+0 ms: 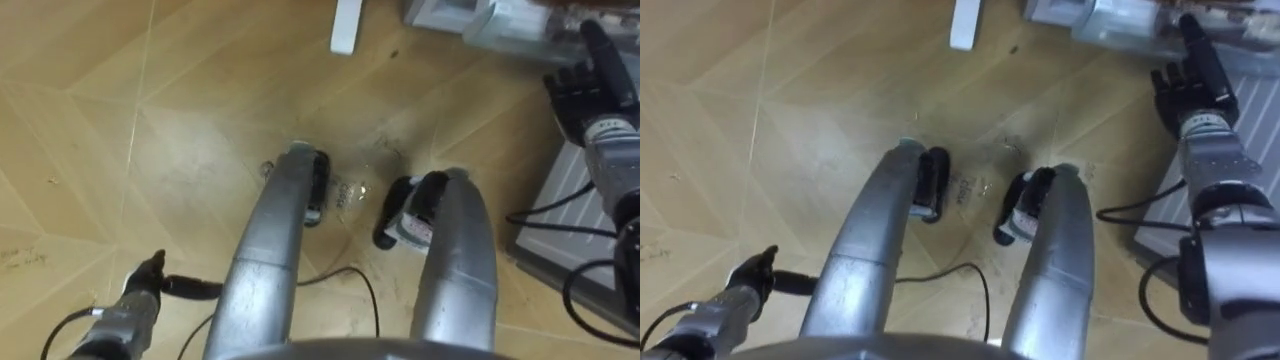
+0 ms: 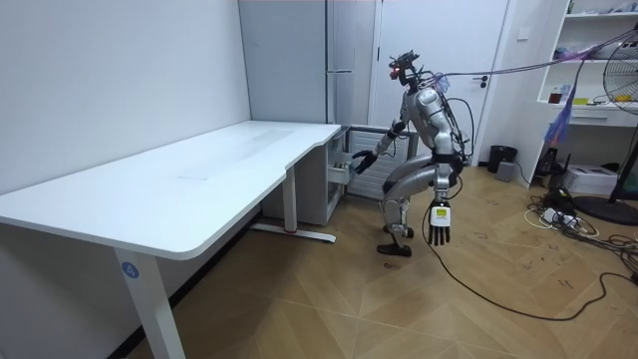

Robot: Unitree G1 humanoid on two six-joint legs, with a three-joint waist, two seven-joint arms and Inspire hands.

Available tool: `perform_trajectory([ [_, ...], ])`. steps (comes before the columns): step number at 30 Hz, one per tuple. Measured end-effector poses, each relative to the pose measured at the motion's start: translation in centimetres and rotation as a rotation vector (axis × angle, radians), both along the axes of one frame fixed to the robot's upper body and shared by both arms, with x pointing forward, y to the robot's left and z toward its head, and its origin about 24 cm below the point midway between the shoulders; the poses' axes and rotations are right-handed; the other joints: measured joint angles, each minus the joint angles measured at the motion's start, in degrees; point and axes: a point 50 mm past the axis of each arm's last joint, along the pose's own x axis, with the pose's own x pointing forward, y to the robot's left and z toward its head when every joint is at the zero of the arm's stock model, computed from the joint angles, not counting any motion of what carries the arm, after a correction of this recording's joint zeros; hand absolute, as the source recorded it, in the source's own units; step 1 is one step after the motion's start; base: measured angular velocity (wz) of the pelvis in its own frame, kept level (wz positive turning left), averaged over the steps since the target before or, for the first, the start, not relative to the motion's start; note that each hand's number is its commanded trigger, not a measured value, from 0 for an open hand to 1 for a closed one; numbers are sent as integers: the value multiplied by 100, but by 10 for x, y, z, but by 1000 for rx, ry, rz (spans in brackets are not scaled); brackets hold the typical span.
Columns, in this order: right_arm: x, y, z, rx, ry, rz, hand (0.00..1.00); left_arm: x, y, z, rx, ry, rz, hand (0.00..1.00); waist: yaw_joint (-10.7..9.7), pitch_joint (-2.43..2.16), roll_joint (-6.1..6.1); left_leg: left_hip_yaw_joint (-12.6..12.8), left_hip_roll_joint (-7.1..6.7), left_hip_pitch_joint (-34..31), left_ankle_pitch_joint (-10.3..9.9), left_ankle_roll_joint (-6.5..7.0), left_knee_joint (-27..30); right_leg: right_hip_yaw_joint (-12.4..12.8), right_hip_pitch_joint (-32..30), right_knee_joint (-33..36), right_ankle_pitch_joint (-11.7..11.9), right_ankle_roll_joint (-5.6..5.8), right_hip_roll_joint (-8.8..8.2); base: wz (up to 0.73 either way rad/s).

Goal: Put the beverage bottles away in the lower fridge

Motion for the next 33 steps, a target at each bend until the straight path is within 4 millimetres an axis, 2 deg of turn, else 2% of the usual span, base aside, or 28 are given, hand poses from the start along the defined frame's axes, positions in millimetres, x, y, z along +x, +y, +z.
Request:
perform_trajectory([
  [3, -1, -6, 4, -12, 13, -16, 0, 0, 1, 1, 0, -10, -1, 0, 18, 1, -1, 0, -144, -44, 0, -1, 26, 36, -73, 91, -44, 36, -134, 7],
  [7, 2, -9, 11, -25, 24, -25, 0, -11, 3, 0, 8, -9, 7, 0, 55, 11, -18, 4, -175, -92, 1, -4, 50, 29, -133, 159, -135, 34, -221, 3],
  [9, 5, -10, 17, -53, 34, -2, 0, -19, 4, 0, 18, -9, 15, 0, 45, 27, -47, -1, -247, -82, 1, -8, 48, 10, -135, 230, -249, 65, -349, 7],
  [11, 7, -11, 20, -55, 55, -8, 0, -22, 9, 2, 40, -9, 20, 0, 92, 56, -95, -2, -241, -78, 3, -14, 45, -27, -137, 265, -332, 74, -403, 7],
  [14, 13, -12, 27, -54, 89, -32, 0, -32, 15, 2, 55, 4, 29, 0, 140, 66, -106, -8, -234, -91, 23, -51, 45, -7, -155, 322, -407, 78, -376, 8],
  [21, 18, -11, 37, -63, 120, -58, 0, -61, 23, 2, 64, 46, 76, 0, 238, 72, -116, -27, -191, -120, 8, -314, -39, -57, -179, 349, -449, 68, -405, 13],
  [23, 22, -8, 41, -71, 129, -52, 0, -67, 25, 1, 66, 62, 83, 0, 258, 72, -115, -29, -132, -121, 16, -329, -32, -102, -176, 364, -457, 54, -417, 4],
  [25, 29, -5, 48, -73, 128, -45, 0, -75, 28, 2, 73, 80, 87, 0, 331, 73, -106, -93, -99, -117, 20, -402, -22, -226, -142, 365, -463, 41, -463, -5],
  [27, 29, -5, 49, -73, 138, -56, 0, -81, 30, 2, 79, 92, 90, 0, 438, 70, -95, -161, -95, -104, 19, -425, -22, -340, -96, 367, -506, -35, -503, -5],
  [31, 31, -6, 56, -82, 155, -81, 0, -91, 33, 2, 89, 116, 97, 0, 562, 67, -72, -248, -16, -118, -9, -720, -13, -547, -42, 361, -585, -75, -608, 6],
  [32, 34, -5, 62, -93, 153, -76, 0, -96, 33, 3, 89, 121, 109, 0, 578, 64, -67, -313, -25, -129, -71, -861, 132, -625, -30, 365, -594, -92, -677, -24],
  [33, 37, -1, 67, -120, 145, -49, 0, -107, 33, 4, 88, 134, 119, 0, 603, 64, -69, -392, -14, -33, -270, -969, 618, -760, 4, 426, -595, -93, -835, -52],
])
